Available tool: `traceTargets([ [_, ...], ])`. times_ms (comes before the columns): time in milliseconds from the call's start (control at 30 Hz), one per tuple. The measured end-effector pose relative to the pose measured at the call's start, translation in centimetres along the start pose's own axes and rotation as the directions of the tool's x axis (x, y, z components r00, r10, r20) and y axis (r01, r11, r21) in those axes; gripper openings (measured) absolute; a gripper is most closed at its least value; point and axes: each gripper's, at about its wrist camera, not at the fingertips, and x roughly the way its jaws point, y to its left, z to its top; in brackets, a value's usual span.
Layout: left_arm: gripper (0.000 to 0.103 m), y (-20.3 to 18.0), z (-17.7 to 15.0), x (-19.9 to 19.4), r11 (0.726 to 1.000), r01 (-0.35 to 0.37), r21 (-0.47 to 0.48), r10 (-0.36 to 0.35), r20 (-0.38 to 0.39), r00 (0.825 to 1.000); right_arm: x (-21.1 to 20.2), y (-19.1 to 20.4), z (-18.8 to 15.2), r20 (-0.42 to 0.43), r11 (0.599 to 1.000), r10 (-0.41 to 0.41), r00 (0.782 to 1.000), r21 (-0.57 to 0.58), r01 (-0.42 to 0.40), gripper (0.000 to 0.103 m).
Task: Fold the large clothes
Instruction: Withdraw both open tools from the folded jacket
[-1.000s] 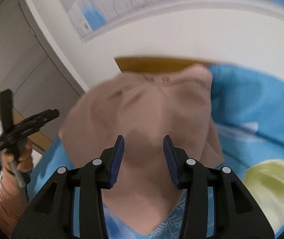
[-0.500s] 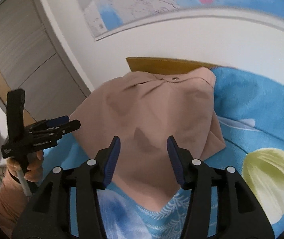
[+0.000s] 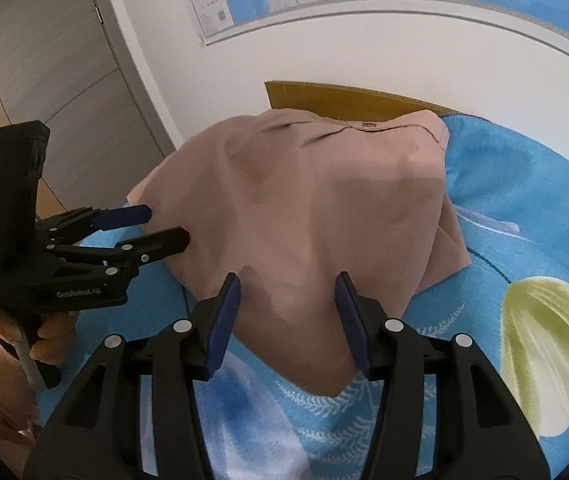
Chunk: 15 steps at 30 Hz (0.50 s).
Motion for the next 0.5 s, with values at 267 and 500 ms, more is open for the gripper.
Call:
traceTargets([
  [267,0.084,-1.3,-0.4,-1.4,0.999,-0.033,-0.002,0.033,0.048,0.998,-1.4,0.3,-0.9,0.030,1.000,-0.021,0.999,-0.013,0.021,0.057],
  [500,0.096,-2.4,-1.0,-3.0,0.998,-0.057,-0.005,0.057,0.115,0.992,-2.7,0.8,-1.6,0.068,0.998,-0.060,0.996,-0.024,0.062,0.070],
])
